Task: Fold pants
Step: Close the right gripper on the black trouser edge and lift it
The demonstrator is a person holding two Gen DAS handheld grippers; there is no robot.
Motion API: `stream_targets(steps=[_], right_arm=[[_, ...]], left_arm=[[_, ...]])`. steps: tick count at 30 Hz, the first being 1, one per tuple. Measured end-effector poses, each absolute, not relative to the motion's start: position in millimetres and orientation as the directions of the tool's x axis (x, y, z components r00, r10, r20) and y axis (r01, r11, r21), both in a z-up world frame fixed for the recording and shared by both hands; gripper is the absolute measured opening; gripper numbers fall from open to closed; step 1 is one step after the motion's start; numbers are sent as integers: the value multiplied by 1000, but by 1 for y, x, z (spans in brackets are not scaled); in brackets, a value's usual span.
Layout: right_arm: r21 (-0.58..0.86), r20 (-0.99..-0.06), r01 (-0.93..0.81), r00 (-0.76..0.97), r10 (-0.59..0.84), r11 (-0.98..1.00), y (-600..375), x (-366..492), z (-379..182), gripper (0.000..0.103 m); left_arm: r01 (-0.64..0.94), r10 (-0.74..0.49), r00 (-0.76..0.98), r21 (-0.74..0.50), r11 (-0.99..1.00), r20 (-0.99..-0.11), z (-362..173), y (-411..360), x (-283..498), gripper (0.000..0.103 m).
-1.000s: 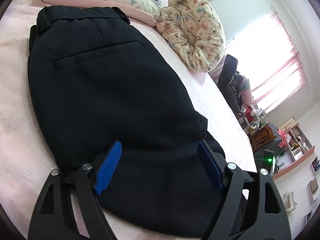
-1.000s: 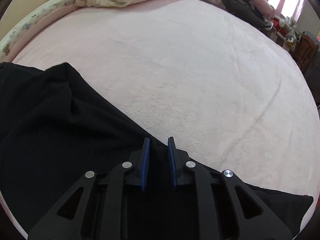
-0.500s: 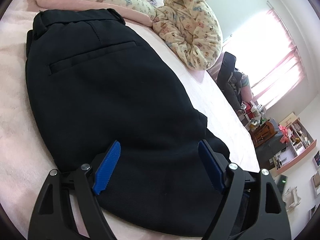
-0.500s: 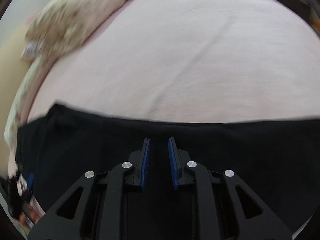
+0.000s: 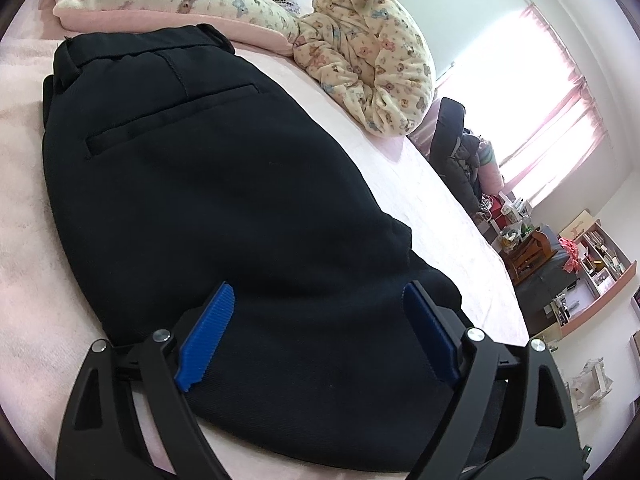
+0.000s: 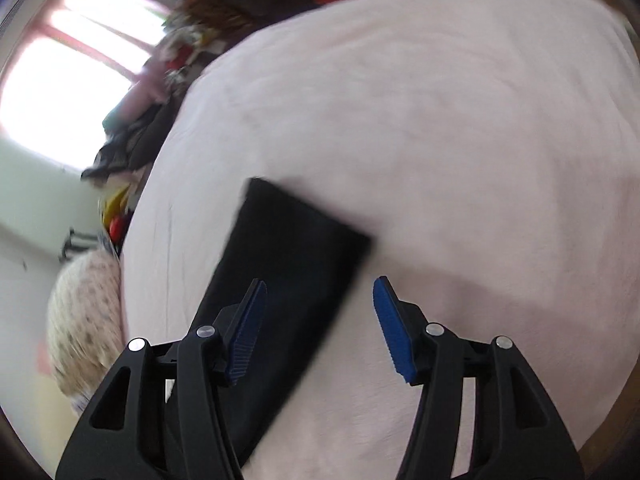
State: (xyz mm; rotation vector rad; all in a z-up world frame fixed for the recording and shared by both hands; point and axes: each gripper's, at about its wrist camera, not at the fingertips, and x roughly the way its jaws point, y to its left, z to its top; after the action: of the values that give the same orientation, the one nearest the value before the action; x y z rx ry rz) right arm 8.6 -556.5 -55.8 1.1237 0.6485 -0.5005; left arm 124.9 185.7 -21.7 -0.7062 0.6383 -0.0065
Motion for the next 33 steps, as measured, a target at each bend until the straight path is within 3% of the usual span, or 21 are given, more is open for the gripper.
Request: stream_targets(steps=[9,22,24,26,33], right_arm=[[713,-662,633,750,-7,301,-562,3,-90,55],[785,-576,556,818,-11,274,-573,14,-100,37],[794,-567,551,824,-15,258,-575,14,-102,35],[791,-570,557,821,-26,254,-575,14,-104,24],[830,-456,450,888,-62,330,-564,7,-81,19]], left_arm=[[-195,-205,819,-596,779,-536,-22,184,124,87],[-169,-206,820,-570,804,-533,-18,179,129,97],[-155,-220,828,-587,795,-516,-16,180,126,97],[-140,-239,835,-611,779,-496,-15,183,124,97],[-121,-193,896,-639,760,-400,0,194,106,95]])
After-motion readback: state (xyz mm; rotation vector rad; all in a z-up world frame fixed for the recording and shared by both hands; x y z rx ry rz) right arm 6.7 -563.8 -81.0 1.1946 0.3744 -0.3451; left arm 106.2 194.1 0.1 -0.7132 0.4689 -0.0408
